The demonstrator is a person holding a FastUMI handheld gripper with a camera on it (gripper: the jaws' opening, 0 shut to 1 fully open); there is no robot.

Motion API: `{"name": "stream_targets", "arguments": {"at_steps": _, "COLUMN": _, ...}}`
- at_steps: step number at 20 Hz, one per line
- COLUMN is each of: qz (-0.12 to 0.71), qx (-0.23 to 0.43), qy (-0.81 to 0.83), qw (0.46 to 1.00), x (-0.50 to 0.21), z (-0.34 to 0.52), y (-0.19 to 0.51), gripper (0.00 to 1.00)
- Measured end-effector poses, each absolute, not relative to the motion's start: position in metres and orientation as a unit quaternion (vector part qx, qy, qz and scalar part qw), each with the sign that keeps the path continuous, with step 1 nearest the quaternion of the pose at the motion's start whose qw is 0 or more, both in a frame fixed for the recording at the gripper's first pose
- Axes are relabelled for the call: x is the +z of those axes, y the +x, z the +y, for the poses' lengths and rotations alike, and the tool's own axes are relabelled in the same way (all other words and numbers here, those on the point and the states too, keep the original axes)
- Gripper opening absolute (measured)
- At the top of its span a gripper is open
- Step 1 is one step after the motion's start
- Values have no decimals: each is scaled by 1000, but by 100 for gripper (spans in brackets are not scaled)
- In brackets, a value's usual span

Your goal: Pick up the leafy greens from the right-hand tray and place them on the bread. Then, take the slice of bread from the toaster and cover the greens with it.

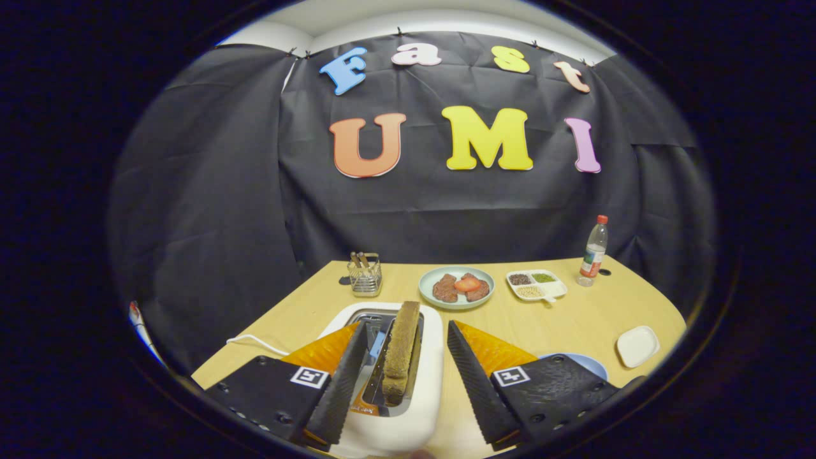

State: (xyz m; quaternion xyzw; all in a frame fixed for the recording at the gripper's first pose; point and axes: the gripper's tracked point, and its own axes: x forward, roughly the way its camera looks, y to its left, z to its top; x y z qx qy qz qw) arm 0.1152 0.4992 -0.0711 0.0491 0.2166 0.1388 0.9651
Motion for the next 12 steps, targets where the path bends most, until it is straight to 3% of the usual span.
{"name": "stream_targets", "arguments": {"at_steps": 7, "qz": 244, "qx": 139, "qy": 56, "qw": 958, "x": -85, "z": 507, "y": 124, "gripper": 33}}
{"name": "stream_targets", "arguments": {"at_steps": 8, "qz": 245, "qx": 142, "qy": 60, "qw": 957, "x": -84, "z": 509, "y": 124, "gripper": 17}}
{"name": "stream_targets", "arguments": {"at_steps": 12, "qz": 250, "qx": 148, "qy": 76, "qw": 954, "x": -80, "z": 508, "y": 123, "gripper": 6}}
